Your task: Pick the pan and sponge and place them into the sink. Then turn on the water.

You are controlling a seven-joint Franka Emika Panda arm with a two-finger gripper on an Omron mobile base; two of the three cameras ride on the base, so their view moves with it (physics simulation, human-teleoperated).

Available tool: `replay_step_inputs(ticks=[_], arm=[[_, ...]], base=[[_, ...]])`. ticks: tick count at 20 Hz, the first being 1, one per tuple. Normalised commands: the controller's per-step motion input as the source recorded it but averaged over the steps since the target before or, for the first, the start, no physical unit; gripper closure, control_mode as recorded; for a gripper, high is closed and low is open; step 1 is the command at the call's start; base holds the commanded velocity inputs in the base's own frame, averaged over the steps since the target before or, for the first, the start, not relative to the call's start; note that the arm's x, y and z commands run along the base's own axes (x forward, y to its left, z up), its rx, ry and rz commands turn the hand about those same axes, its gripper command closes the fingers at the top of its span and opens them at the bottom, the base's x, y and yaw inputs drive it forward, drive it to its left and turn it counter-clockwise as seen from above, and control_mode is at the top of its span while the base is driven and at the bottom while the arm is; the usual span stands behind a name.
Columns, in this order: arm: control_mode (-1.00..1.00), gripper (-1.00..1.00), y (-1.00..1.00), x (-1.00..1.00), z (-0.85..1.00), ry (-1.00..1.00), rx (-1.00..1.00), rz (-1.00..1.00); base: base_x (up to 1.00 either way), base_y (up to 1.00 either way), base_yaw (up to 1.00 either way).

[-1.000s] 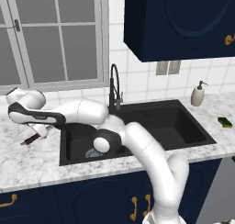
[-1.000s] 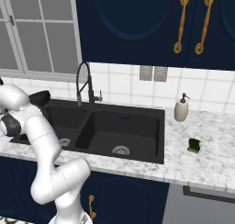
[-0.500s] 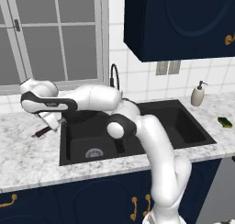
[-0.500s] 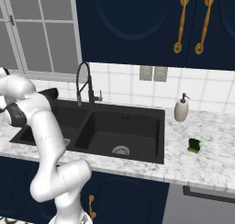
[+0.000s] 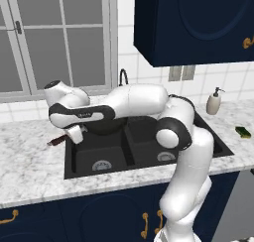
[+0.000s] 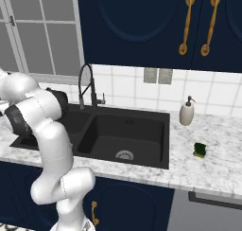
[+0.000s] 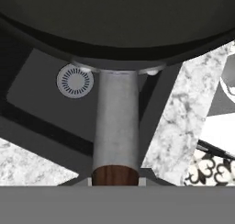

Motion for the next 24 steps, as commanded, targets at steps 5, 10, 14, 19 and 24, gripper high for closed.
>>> replay_step_inputs(ticks=[5, 10, 14, 19, 24], arm=[[-1.00, 1.00, -0.43, -0.66, 0.32, -0.20, 0.20, -0.09], [-1.00, 1.00, -0.46, -0.29, 0.47, -0.01, 0.06, -0.04], [-1.00, 1.00, -0.45, -0.09, 0.35, 0.01, 0.03, -0.06], [-1.00, 1.00, -0.53, 0.00, 0.19, 0.01, 0.00, 0.00], [-1.00, 1.00, -0.80, -0.05, 0.06, 0.00, 0.00, 0.00]], base=[[0.00, 0.00, 0.00], [0.00, 0.00, 0.00], [0.00, 0.00, 0.00], [0.00, 0.00, 0.00], [0.00, 0.00, 0.00]])
